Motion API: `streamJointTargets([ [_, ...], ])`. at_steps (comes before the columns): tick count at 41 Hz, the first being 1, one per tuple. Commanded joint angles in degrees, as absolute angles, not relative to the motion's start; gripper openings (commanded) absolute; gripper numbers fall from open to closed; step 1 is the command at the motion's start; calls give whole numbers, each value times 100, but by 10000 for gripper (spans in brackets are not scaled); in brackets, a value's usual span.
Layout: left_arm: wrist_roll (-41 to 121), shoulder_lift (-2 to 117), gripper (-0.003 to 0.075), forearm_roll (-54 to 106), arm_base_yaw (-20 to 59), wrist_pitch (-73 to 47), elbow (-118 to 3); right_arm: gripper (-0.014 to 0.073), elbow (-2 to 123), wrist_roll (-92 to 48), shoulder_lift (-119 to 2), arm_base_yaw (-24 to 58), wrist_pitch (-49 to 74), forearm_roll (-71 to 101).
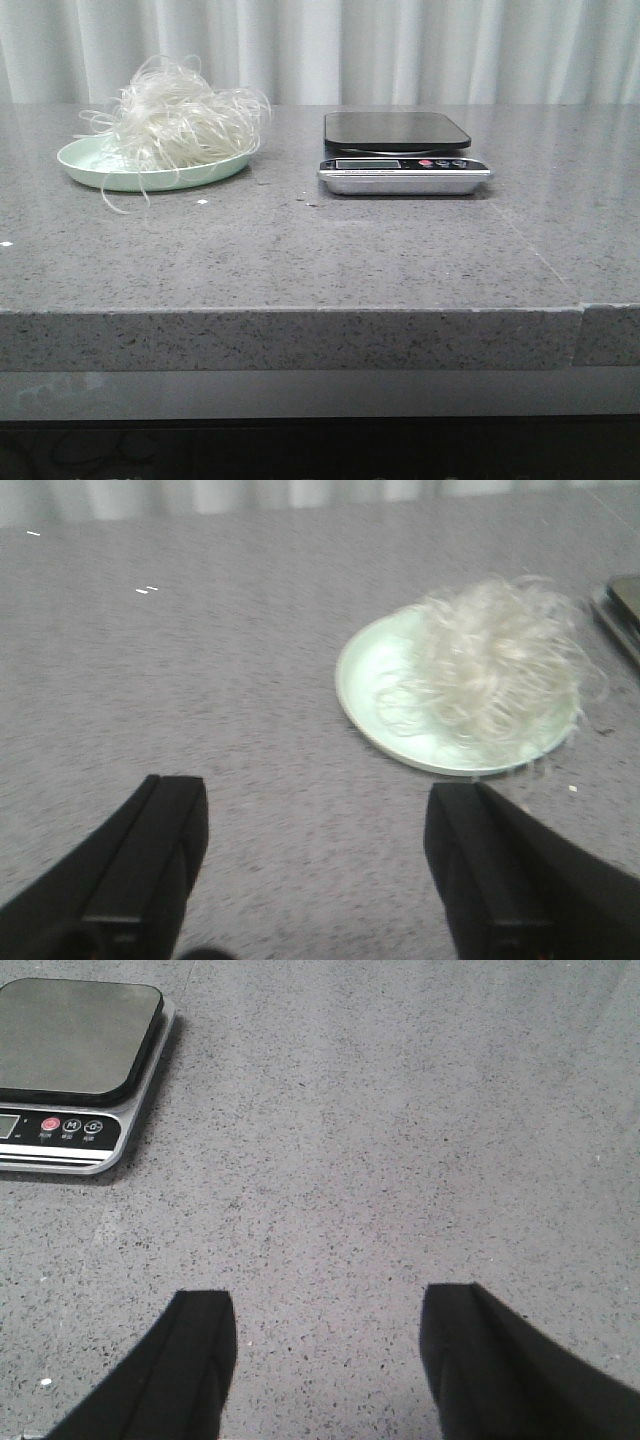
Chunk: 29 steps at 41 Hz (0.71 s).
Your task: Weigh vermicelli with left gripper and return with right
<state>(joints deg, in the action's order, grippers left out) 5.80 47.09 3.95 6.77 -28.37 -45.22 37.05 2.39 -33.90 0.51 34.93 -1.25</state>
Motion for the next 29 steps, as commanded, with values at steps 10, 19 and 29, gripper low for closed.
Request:
streamJointTargets([
  [10,604,6513,521,485,1688,-1831,-5591,512,3873,196,-3437,22,3136,-174],
  [19,604,7706,521,485,1771,-1541,-6299,512,3873,196,-3437,22,3136,-174],
  [29,604,8831,521,504,1771,-1477,-7084,512,3873,196,-3437,22,3136,-174],
])
